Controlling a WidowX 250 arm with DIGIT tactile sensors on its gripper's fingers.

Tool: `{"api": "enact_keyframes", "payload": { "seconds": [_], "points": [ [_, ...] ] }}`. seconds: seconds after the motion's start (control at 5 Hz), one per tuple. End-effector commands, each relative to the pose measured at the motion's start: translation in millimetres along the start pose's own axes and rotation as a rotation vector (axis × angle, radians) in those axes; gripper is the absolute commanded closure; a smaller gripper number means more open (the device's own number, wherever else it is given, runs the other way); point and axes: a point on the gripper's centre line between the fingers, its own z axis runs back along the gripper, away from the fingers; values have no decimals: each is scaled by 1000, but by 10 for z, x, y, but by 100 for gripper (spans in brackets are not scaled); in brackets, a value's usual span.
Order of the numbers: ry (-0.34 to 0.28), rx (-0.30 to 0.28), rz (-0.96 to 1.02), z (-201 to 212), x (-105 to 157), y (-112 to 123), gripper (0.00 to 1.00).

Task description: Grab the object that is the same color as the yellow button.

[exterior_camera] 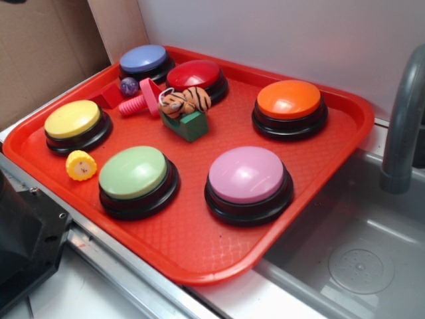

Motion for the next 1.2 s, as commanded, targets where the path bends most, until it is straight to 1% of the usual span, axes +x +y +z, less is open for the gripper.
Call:
{"api": "enact_keyframes", "payload": {
  "seconds": [0.0,0.2,0.4,0.6,0.8,1.0],
  "points": [
    [0,0,0,0,0,0,0],
    [2,-38,131,-191,-29,62,0],
    [72,-23,306,-530,-18,100,0],
    [79,-45,494,-801,-39,228,0],
    [75,-20,680,-1053,-39,371,0],
    [43,-14,869,-1271,-29,509,0]
  ]
}}
